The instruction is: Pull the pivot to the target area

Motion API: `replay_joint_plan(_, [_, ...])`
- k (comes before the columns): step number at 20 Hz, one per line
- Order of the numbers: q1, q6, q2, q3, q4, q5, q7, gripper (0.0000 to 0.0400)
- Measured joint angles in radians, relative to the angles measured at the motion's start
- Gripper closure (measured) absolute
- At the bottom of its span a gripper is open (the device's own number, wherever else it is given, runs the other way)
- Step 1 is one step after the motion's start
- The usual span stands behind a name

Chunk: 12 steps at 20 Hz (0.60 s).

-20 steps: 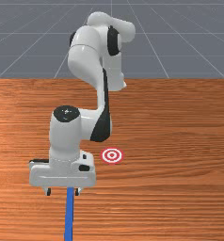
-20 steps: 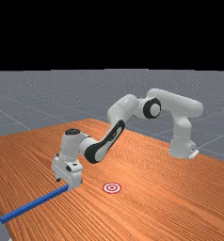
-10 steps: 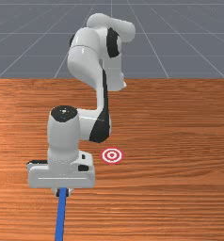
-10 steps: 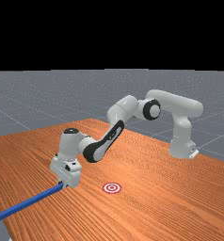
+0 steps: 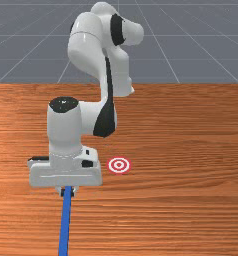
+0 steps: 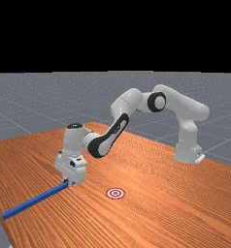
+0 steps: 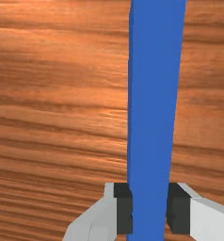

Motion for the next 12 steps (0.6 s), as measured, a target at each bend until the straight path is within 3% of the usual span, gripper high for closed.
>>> replay_joint_plan(9, [-0.09,0.253,-0.282,0.014,-0.55,-0.012,0.015,0.0303])
replay_joint_plan(10, [-0.061,0.29,-0.321,-0.031,-0.619,-0.035,0.085,0.0303])
replay_joint_plan(12, [-0.067,0.308,-0.344,-0.046,-0.665,-0.028,0.118,0.0301])
